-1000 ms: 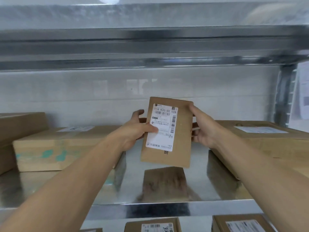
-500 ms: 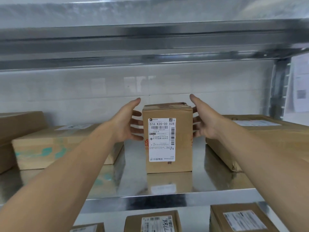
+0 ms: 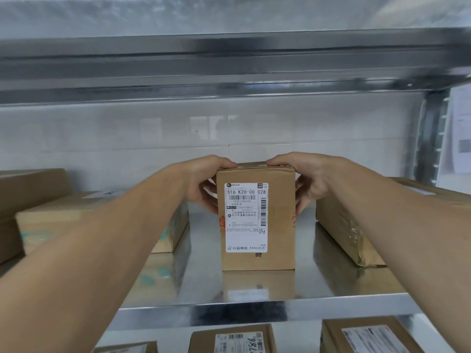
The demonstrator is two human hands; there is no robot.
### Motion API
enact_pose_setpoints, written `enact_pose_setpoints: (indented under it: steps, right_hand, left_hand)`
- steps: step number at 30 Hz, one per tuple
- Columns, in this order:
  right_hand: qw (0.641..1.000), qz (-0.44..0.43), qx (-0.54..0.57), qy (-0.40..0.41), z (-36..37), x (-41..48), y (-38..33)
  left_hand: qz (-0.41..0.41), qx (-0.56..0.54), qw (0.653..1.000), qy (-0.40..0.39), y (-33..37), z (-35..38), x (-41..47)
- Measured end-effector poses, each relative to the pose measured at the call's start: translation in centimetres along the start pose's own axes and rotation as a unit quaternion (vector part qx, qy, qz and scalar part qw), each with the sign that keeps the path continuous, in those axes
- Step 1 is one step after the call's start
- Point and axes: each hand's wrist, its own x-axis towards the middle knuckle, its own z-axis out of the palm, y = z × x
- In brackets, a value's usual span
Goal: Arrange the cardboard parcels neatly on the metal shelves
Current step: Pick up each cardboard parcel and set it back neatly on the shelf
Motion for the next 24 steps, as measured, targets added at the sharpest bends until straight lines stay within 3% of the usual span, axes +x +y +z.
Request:
enact_pose_setpoints:
  steps: [15, 24]
  right_hand:
    - [0.996, -0.010, -0.090, -0.024, 0.0, 1.3, -1.0]
    - [0.999, -0.033, -0.032, -0.021, -0.1, 0.9, -0.3]
  left_hand:
    - [-0.017, 0.008, 0.999, -0.027, 0.2, -0.3, 1.3]
    - [-0.007, 0.000, 1.000, -0.011, -0.4, 0.1, 0.3]
